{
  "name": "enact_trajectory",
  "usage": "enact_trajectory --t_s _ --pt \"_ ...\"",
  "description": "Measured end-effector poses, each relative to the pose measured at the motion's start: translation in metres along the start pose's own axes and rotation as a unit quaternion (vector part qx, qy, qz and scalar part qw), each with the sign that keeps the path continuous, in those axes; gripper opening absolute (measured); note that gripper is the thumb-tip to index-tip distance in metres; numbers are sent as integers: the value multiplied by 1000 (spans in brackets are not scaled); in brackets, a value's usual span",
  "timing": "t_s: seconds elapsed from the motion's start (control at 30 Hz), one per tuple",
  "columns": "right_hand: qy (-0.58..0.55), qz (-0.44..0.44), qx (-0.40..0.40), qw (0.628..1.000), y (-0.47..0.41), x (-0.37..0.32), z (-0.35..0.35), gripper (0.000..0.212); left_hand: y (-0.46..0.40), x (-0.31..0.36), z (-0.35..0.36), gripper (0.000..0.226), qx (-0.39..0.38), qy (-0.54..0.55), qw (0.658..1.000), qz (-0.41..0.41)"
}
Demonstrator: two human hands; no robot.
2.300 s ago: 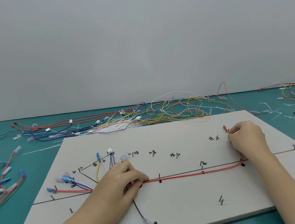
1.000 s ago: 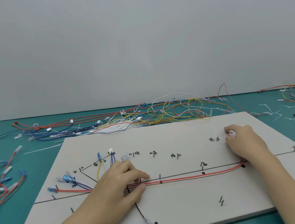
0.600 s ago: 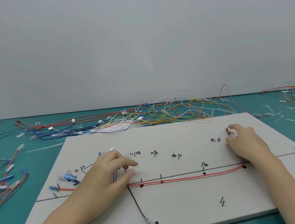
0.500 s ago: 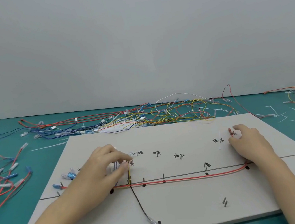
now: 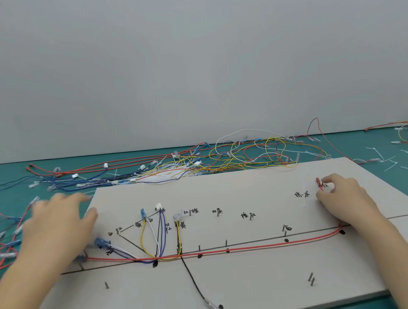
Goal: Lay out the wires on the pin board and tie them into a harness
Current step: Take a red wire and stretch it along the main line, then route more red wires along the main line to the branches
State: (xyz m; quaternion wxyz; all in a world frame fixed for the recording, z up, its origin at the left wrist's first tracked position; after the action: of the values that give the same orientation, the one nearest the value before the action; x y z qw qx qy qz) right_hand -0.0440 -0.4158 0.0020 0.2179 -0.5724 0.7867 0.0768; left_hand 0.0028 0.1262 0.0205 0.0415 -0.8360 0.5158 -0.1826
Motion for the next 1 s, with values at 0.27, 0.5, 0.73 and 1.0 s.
enact_trajectory --t_s 0.27,0.5,0.73,1.0 --pt "0 -2 -2 1000 1 0 0 39 -91 -116 94 9 -166 -200 960 -101" --pt "-8 1 -2 1000 2 2 0 40 -91 -113 81 20 -108 -87 986 -90" --pt "-56 -50 142 987 9 -17 -19 36 36 32 -55 12 160 315 908 224" --pt "-437 -287 -13 852 72 -166 2 23 117 80 -77 12 185 394 844 312"
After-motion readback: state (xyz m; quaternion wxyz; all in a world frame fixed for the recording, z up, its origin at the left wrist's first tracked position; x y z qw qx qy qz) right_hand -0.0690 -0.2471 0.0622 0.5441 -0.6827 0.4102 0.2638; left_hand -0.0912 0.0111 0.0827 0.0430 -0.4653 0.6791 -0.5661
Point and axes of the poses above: each hand's wrist, its own y-axis away from the middle knuckle, its own z-axis out of the palm, x = y × z, the point moved 7 cm from there along -y, towards the middle knuckle, and after that the axes turned 15 degrees about -z, right-handed, at the moved point
